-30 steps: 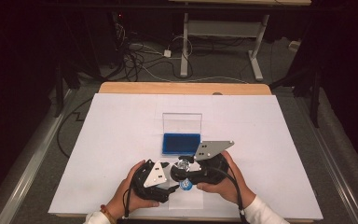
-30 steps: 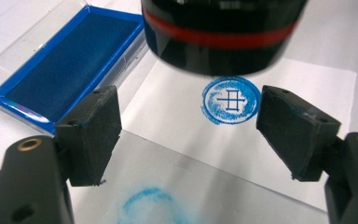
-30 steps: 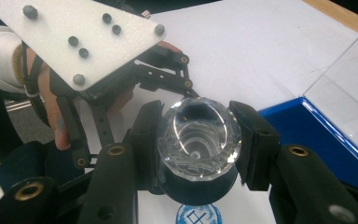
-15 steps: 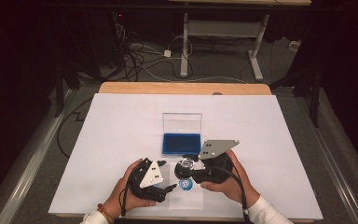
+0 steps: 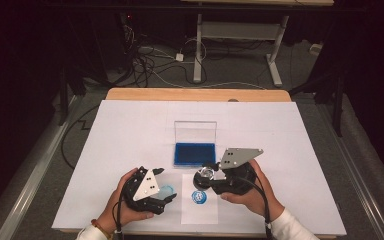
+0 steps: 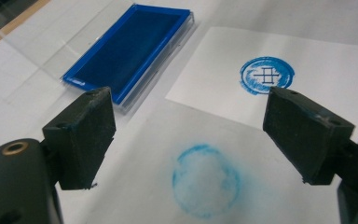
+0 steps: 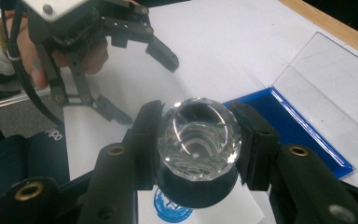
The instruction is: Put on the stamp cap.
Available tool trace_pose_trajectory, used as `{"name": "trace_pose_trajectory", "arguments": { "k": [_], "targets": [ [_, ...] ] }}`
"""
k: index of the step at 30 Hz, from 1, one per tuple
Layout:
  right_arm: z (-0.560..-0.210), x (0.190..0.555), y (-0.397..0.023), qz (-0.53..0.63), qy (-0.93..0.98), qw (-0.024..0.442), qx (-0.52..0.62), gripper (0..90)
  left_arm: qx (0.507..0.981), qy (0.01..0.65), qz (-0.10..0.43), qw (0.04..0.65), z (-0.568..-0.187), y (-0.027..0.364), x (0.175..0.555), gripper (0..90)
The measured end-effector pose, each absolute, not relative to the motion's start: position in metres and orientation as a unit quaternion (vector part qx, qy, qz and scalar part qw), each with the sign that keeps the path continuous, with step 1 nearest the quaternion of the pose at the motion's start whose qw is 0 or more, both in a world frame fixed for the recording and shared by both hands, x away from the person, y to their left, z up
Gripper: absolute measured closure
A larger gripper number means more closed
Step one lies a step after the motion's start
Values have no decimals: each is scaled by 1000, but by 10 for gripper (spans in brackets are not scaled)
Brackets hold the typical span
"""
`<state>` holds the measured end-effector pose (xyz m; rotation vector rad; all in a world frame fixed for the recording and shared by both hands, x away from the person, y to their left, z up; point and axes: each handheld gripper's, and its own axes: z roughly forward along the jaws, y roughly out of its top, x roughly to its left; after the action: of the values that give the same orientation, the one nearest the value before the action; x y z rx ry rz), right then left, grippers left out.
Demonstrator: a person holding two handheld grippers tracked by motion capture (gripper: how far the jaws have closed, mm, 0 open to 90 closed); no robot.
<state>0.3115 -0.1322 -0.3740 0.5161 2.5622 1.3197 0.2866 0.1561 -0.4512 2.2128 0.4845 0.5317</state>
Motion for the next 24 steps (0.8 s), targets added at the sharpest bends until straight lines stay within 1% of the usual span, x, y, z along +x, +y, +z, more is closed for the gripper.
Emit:
{"name": "trace_pose_trajectory", "arguments": {
  "k": [13, 20, 24],
  "targets": [
    [-365, 313, -151, 451, 864, 123, 189, 573, 869, 198, 230, 390, -449, 175, 281, 165],
    [-361, 316, -165, 446, 861, 142, 200, 573, 867, 212, 228, 389, -454, 186, 278, 165],
    [-362, 322, -173, 445, 859, 141, 210, 573, 868, 219, 230, 382, -458, 194, 275, 165]
  ]
}}
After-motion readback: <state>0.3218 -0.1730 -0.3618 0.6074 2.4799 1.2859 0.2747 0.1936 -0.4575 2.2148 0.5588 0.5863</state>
